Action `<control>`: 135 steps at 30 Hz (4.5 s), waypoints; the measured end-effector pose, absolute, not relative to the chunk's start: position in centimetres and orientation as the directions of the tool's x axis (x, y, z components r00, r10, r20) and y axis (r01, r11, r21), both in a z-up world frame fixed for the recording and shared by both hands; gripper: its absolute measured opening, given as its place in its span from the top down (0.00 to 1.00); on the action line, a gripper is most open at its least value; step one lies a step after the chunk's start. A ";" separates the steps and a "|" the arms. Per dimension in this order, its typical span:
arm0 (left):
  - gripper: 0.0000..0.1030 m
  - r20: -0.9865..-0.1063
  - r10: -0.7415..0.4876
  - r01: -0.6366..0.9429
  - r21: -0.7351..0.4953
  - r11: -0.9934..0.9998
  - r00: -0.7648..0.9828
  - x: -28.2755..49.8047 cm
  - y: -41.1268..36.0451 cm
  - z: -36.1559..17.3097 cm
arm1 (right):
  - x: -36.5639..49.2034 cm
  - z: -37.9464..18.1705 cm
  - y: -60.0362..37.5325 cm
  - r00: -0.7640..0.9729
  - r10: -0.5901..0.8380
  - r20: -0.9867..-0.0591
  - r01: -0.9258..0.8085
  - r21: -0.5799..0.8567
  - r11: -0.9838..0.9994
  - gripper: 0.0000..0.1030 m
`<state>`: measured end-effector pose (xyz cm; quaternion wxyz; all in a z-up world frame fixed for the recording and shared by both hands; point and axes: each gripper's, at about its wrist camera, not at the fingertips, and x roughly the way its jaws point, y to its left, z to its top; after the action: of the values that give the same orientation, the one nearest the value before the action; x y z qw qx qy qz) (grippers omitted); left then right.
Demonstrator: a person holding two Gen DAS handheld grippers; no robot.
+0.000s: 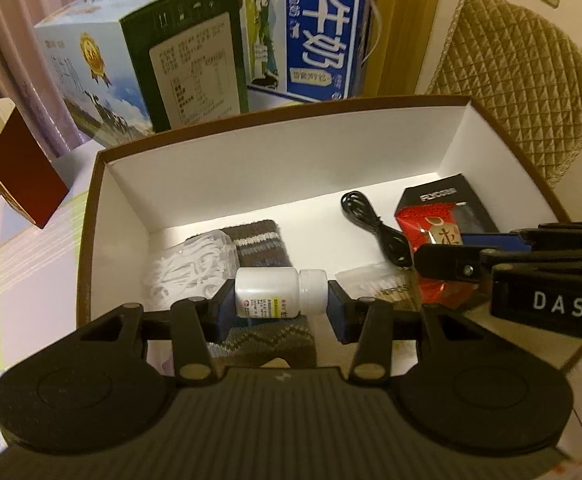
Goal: Organize objects
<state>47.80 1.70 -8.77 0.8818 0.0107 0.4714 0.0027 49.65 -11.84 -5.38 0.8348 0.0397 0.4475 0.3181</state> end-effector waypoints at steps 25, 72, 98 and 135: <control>0.32 -0.852 0.043 -0.058 0.014 0.998 0.522 49.2 4.1 -10.0 | 51.4 -7.0 -9.9 0.354 0.567 -0.743 -0.460 0.389 0.798 0.76; 0.01 -0.761 0.083 -0.137 -0.008 0.990 0.643 36.6 2.1 -2.4 | 39.9 -1.7 -17.8 0.498 0.531 -0.686 -0.448 0.320 0.834 0.02; 0.01 -0.730 0.142 -0.190 0.018 0.982 0.669 22.9 -2.4 -0.4 | 29.2 0.0 -21.7 0.528 0.491 -0.693 -0.545 0.166 0.822 0.02; 0.01 -0.761 0.004 -0.066 -0.052 0.996 0.649 10.1 0.4 0.0 | 14.2 1.3 -22.1 0.532 0.385 -0.754 -0.425 0.155 0.892 0.02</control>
<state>10.14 0.42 -0.05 0.9072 -0.0373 0.4186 0.0193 14.19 -22.11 1.33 0.8750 -0.0235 0.4244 0.2316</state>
